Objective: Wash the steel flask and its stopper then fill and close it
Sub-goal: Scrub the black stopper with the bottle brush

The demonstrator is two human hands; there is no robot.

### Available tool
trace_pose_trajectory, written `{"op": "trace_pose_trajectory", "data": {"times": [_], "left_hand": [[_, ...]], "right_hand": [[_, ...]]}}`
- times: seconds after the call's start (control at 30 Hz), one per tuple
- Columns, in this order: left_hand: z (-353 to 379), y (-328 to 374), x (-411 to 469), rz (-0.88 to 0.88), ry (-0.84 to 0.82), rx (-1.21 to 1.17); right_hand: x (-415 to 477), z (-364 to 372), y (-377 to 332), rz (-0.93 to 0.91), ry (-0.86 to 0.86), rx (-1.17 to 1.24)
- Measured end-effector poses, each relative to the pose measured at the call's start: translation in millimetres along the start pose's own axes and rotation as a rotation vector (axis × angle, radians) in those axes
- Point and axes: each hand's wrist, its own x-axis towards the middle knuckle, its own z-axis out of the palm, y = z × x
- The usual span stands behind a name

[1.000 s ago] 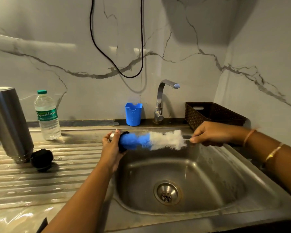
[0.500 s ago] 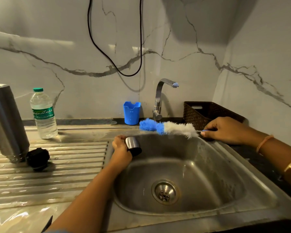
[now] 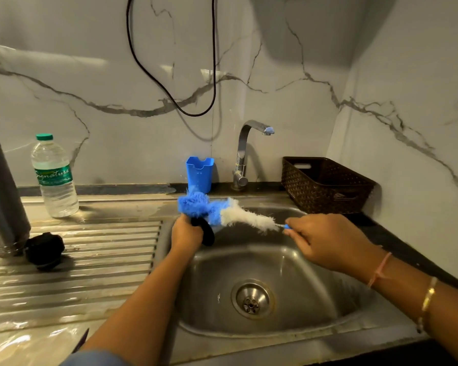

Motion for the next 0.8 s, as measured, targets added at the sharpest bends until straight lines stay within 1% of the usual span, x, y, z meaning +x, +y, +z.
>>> {"op": "trace_pose_trajectory", "data": {"times": [0.07, 0.1, 0.2, 0.27, 0.3, 0.37, 0.43, 0.47, 0.57, 0.63, 0.67, 0.73, 0.8], "left_hand": [[4.7, 1.6, 0.3, -0.015, 0.016, -0.033], [3.0, 0.4, 3.0, -0.045, 0.038, -0.093], [-13.2, -5.2, 9.8, -0.209, 0.060, -0.402], [-22.3, -6.4, 9.3, -0.262, 0.042, -0.548], [-23.6, -5.9, 7.9, -0.241, 0.021, -0.537], [-18.7, -0.9, 2.5, -0.158, -0.060, -0.418], [-12.9, 4.0, -2.6, -0.097, -0.112, -0.384], [-11.7, 3.6, -2.5, -0.087, -0.113, -0.387], [-19.4, -2.6, 5.1, -0.102, -0.020, -0.428], [-25.5, -5.8, 7.0, -0.086, 0.015, -0.388], [-26.1, -5.0, 5.9, -0.050, -0.003, -0.356], [-24.1, -0.4, -2.1, 0.049, -0.089, -0.339], [-21.9, 3.9, -10.0, 0.118, -0.158, -0.419]], "right_hand": [[1.7, 0.4, -8.1, 0.016, 0.006, -0.016], [0.5, -1.6, -9.2, 0.031, 0.000, 0.009], [-11.4, -7.4, -8.3, 0.061, -0.054, 0.109], [-16.5, -6.8, -12.5, 0.081, -0.097, 0.141], [-15.8, -4.7, -15.7, 0.094, -0.113, 0.149], [-8.0, -4.0, -19.6, 0.143, -0.120, 0.147], [1.1, -7.6, -18.3, 0.202, -0.129, 0.142], [3.4, -10.2, -16.7, 0.217, -0.133, 0.153], [-2.0, -14.4, -13.6, 0.199, -0.136, 0.179], [-6.6, -16.4, -15.6, 0.169, -0.158, 0.168], [-6.0, -17.9, -16.1, 0.168, -0.177, 0.160], [-0.5, -20.7, -12.4, 0.201, -0.221, 0.158], [6.3, -23.0, -3.2, 0.241, -0.253, 0.241]]}}
